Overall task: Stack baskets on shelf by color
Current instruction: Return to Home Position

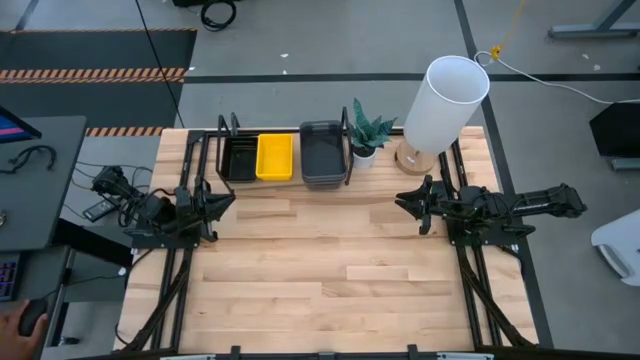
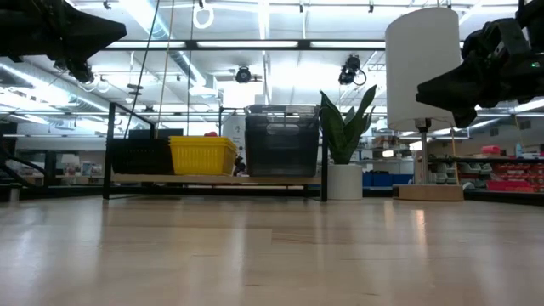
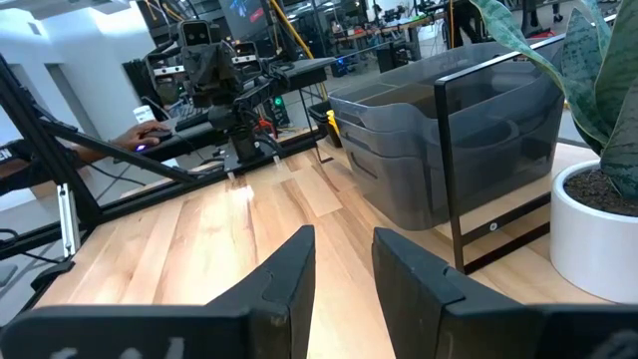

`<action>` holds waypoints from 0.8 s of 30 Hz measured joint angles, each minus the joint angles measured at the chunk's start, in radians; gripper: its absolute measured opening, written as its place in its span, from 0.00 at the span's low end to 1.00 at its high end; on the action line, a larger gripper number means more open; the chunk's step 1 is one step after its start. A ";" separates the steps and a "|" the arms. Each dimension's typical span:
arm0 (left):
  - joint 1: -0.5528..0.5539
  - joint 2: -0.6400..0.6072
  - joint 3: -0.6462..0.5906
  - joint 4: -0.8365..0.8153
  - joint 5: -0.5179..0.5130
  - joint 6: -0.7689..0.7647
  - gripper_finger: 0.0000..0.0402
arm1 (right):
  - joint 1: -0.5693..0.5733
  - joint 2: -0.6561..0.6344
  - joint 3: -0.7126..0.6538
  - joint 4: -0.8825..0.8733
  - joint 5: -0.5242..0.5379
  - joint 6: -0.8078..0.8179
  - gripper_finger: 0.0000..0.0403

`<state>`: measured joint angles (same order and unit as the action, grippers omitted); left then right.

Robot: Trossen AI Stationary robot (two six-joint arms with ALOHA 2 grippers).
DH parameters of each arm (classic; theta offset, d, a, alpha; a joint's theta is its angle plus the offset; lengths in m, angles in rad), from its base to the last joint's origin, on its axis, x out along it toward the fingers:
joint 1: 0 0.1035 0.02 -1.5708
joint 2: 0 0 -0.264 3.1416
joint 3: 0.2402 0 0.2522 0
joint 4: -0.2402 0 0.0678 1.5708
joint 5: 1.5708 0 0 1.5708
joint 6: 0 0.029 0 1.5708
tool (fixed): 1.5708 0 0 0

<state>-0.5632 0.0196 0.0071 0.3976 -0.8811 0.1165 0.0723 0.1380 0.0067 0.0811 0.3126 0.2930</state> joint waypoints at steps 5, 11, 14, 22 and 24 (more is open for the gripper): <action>0.000 0.000 0.000 0.000 0.000 0.000 0.07 | 0.000 0.000 0.000 0.000 0.000 0.000 0.27; 0.000 0.000 0.000 0.000 0.000 0.000 0.09 | 0.000 0.000 0.000 0.000 0.000 0.000 0.27; 0.000 0.000 0.000 0.000 0.000 0.000 0.10 | 0.000 0.000 0.000 0.000 0.000 0.000 0.27; 0.000 0.000 0.000 0.000 0.000 0.000 0.07 | 0.000 0.000 0.000 0.000 0.000 0.000 0.27; 0.000 0.000 0.000 0.000 0.000 0.000 0.07 | 0.000 0.000 0.000 0.000 0.000 0.000 0.27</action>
<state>-0.5631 0.0195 0.0071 0.3976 -0.8812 0.1165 0.0723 0.1383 0.0067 0.0811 0.3126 0.2931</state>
